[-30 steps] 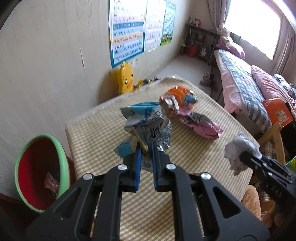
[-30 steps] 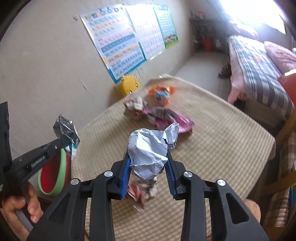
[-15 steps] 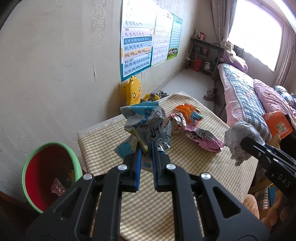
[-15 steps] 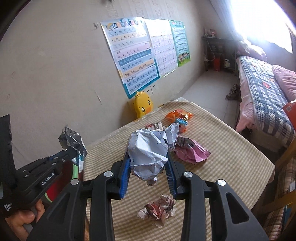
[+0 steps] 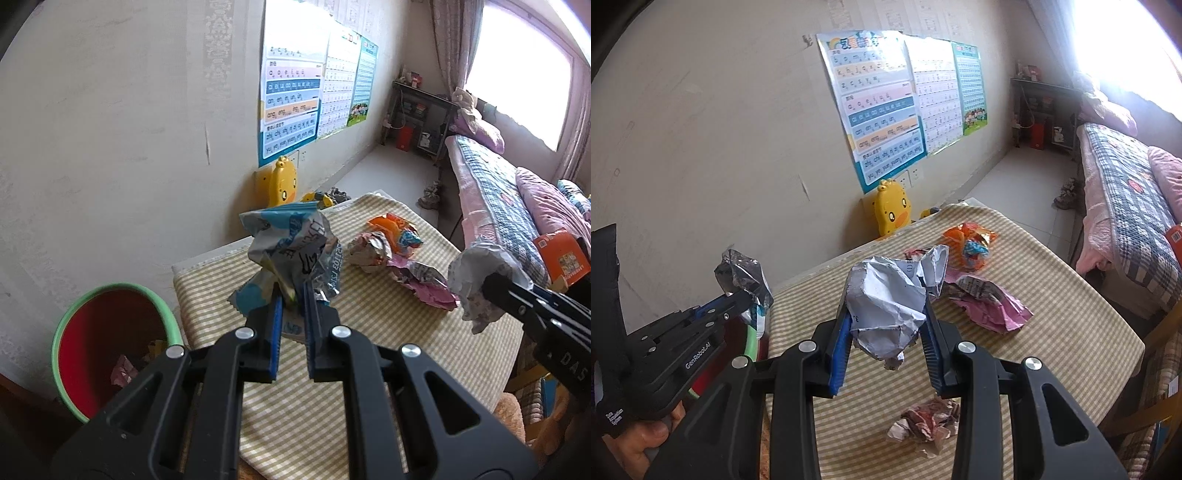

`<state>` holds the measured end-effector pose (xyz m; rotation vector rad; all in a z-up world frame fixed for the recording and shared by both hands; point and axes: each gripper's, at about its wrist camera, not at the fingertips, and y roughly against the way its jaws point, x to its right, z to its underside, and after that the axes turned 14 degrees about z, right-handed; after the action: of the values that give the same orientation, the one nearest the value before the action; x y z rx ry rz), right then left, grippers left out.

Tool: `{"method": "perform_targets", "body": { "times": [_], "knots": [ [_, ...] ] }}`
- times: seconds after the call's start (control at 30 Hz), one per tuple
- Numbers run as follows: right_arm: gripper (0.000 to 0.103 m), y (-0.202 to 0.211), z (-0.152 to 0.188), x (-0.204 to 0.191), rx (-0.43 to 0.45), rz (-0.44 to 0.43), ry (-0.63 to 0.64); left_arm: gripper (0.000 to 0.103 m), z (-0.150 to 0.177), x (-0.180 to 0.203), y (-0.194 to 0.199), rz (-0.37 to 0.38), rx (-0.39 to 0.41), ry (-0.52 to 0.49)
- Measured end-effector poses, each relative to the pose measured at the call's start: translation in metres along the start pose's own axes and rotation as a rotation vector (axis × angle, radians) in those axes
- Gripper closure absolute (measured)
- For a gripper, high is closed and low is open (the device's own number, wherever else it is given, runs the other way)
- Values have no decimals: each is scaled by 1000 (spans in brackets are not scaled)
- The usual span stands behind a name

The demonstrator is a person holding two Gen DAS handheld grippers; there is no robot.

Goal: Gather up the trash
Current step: 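Carry the blue-white wrapper and white paper over the red bin with both tools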

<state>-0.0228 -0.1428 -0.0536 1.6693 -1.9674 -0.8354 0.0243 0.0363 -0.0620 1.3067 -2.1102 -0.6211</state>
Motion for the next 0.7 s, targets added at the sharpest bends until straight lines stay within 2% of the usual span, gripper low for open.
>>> {"method": "perform_targets", "body": {
  "times": [0.7],
  "knots": [
    [70,-16,-1,-58,-39,-72,101,93,3,-39,4,-48,20,67]
  ]
}}
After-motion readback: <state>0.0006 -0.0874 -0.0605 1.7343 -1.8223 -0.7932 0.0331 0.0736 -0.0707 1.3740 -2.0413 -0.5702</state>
